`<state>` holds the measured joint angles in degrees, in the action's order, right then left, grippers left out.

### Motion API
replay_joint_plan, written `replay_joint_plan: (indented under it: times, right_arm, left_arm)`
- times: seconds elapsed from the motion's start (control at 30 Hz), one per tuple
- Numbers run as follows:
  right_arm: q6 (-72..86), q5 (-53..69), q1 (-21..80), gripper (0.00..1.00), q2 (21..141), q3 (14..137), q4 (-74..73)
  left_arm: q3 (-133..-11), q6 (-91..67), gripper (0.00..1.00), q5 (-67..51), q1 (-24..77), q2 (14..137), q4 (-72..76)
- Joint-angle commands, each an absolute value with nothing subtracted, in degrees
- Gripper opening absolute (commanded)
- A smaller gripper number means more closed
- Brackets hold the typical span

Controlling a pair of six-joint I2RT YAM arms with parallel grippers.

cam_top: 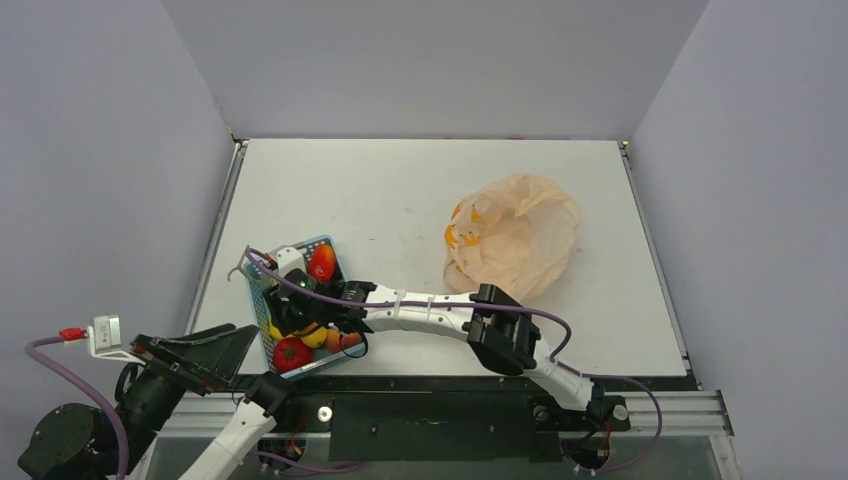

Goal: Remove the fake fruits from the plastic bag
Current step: Place the fake fruit in the bin.

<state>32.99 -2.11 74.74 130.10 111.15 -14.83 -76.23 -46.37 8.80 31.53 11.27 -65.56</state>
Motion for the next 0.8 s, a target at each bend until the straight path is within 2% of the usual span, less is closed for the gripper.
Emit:
replay_joint_plan:
  times: [0.0, 0.3, 0.77]
  right_arm:
    - [30.6, -4.4, 75.2, 0.33, 131.3, 115.9, -18.6]
    - [27.9, -4.9, 75.2, 0.45, 132.5, 119.0, -21.3]
    - [26.1, -4.2, 74.7, 0.56, 133.4, 124.5, -25.7]
  left_arm:
    - [-75.3, -46.9, 0.97, 9.4, 32.1, 10.8, -65.4]
    - [-74.9, -47.1, 0.97, 9.8, 32.6, 10.7, -65.6]
    - [-74.4, -47.2, 0.97, 9.8, 33.0, 10.8, -65.2]
